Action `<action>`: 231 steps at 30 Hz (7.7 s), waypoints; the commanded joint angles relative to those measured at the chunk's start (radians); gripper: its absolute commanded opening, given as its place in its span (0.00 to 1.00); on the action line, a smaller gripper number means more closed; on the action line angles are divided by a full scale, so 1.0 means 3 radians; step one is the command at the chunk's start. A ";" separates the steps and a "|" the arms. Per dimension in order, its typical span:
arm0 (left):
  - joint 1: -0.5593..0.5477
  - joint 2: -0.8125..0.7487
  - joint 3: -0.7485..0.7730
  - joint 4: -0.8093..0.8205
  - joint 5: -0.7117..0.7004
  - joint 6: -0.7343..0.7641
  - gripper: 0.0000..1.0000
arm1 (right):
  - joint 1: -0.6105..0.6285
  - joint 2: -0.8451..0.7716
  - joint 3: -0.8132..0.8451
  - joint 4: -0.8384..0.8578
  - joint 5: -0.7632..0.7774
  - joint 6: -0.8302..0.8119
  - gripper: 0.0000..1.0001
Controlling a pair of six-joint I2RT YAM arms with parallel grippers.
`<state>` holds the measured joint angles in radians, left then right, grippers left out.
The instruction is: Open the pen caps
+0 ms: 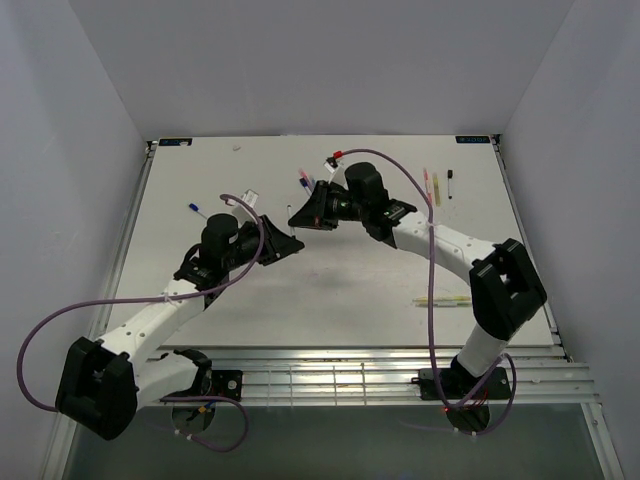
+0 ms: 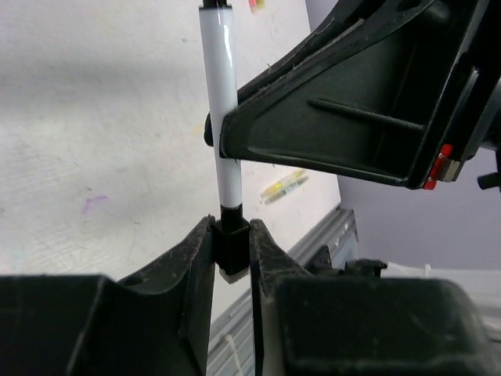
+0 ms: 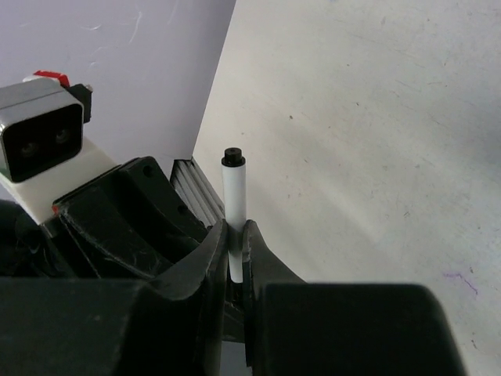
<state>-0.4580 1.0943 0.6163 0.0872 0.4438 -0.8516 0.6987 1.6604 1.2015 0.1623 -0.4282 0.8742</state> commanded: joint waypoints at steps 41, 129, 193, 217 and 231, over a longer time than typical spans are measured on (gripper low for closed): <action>0.0074 0.2401 0.2036 -0.1492 -0.1275 0.0855 0.00 | -0.0570 0.0979 0.0796 -0.1748 0.1238 -0.1574 0.08; 0.0432 0.2045 0.2170 -0.1456 -0.0830 0.0947 0.64 | -0.0703 0.0823 0.1279 -0.1804 0.1222 -0.1753 0.60; 0.0407 0.0837 0.0779 -0.0562 0.0366 0.0661 0.66 | -0.2073 0.2222 0.2535 -0.2126 0.1995 -0.2633 0.42; 0.0407 0.0745 0.0712 -0.0587 0.0483 0.0666 0.62 | -0.1732 0.1748 0.1964 -0.1718 0.0958 -0.2245 0.08; 0.0386 0.0412 0.0467 0.0083 0.0955 0.0298 0.67 | -0.0494 -0.0400 -0.0481 0.0608 0.0108 -0.0328 0.08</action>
<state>-0.3367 1.2671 0.7616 0.0490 0.7013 -0.7429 0.5251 1.5684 1.1465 0.1501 -0.3595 0.6006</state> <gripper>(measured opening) 0.665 0.122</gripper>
